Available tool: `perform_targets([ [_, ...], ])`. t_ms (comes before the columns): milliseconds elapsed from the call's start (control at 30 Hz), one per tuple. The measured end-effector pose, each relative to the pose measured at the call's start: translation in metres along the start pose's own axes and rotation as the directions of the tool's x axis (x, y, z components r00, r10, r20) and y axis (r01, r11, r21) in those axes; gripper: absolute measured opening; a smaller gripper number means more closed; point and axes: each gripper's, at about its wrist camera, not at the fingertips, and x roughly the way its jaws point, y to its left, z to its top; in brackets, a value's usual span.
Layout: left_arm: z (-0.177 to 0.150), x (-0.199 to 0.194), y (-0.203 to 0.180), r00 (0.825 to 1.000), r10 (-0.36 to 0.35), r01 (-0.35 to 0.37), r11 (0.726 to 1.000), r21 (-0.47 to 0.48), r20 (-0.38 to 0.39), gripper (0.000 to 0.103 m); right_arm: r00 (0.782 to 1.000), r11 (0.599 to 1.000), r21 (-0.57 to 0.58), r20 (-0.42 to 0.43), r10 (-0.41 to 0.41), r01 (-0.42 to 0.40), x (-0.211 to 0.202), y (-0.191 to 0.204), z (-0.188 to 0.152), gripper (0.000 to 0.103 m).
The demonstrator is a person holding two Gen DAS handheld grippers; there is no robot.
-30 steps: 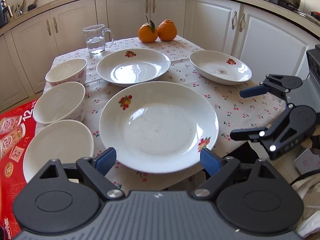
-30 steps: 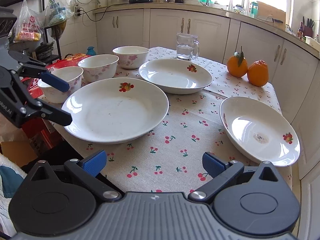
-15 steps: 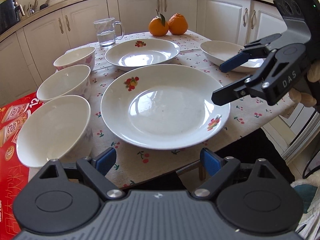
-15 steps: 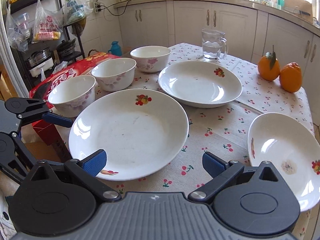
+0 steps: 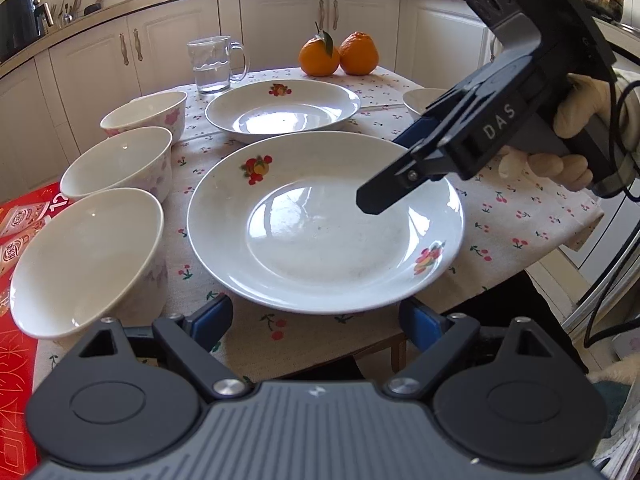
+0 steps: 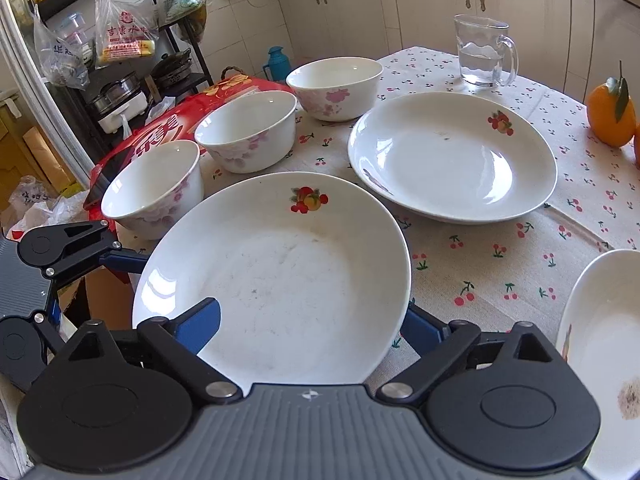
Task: Organize plates and bowls
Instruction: 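Grasp the rim of the large flower-decorated plate with the right tool, then lift the held plate and carry it toward the stained plate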
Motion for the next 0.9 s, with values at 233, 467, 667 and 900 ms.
perform_targets([
  [233,0.001,0.003,0.002,1.0,-0.004,0.004,1.0,-0.007,0.003,0.09,0.999,0.999,0.001,-0.039,0.036,-0.036,0.017,-0.013,0.017,0.097],
  [467,0.002,0.005,0.004,1.0,-0.02,0.021,1.0,-0.013,0.006,0.09,0.995,0.997,0.0,-0.07,0.077,-0.077,0.03,-0.021,0.026,0.098],
  [667,0.002,0.006,0.004,1.0,-0.028,0.028,1.0,-0.01,0.009,0.09,0.993,0.995,-0.014,-0.067,0.098,-0.099,0.033,-0.021,0.031,0.099],
  [900,0.002,0.006,0.004,1.0,-0.029,0.029,1.0,-0.007,0.009,0.09,0.989,0.991,-0.032,-0.068,0.128,-0.13,0.041,-0.025,0.04,0.095],
])
